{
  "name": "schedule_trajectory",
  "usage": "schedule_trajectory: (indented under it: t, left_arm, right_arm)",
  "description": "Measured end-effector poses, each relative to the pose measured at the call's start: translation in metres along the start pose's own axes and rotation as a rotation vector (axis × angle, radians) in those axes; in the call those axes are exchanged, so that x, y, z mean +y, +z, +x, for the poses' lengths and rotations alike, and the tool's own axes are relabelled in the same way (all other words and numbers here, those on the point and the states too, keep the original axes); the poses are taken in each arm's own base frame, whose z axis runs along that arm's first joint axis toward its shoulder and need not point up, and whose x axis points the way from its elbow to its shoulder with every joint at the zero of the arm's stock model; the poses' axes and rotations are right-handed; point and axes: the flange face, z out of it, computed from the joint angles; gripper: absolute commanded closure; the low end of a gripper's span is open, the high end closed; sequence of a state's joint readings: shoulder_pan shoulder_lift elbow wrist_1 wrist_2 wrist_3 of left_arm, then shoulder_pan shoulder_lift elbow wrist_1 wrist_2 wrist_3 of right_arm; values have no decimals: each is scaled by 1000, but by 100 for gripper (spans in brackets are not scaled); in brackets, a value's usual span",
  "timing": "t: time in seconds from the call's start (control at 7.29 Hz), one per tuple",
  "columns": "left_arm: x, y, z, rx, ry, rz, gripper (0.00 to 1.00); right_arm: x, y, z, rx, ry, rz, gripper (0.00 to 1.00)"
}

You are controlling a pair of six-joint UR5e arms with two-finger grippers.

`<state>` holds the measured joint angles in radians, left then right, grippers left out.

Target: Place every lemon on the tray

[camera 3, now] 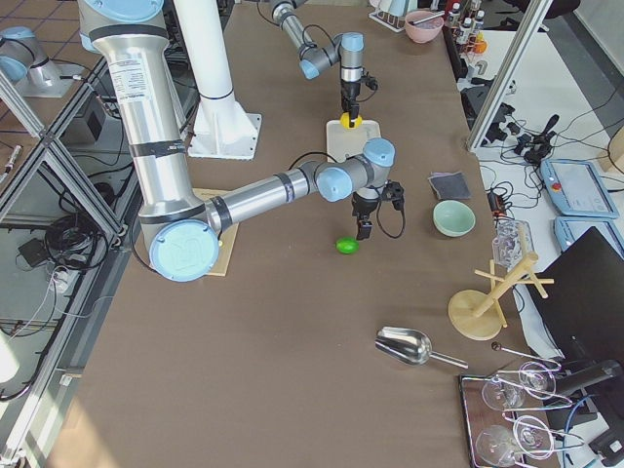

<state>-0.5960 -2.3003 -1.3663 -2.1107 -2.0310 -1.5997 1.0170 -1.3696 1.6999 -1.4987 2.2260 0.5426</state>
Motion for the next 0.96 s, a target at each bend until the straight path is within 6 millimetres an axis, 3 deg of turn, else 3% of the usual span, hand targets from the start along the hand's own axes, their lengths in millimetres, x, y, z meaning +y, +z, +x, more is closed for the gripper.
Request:
schedule_trajectory:
  t: [0.27,0.41,0.55,0.69,0.82,0.96]
  left_arm:
    - [3,4,0,-2,-7,11,2]
    - [-4,3,-6,-5,-11,21,2]
    - [-25,-8,-17,-8,-5,41,2]
    - [-62,-29,-39,-18,25,52,2]
    - [-112,-61,-79,-39,79,47,2]
    - [-165,-98,-132,-67,155,41,2]
  right_arm:
    - [0,0,0,2,1,1,0]
    - [0,1,1,4,2,0,0]
    - [-1,3,2,6,5,-3,0]
    - [-2,5,4,9,7,-7,0]
    - [-2,9,7,17,10,-10,0]
    - [-3,14,9,33,5,-11,0]
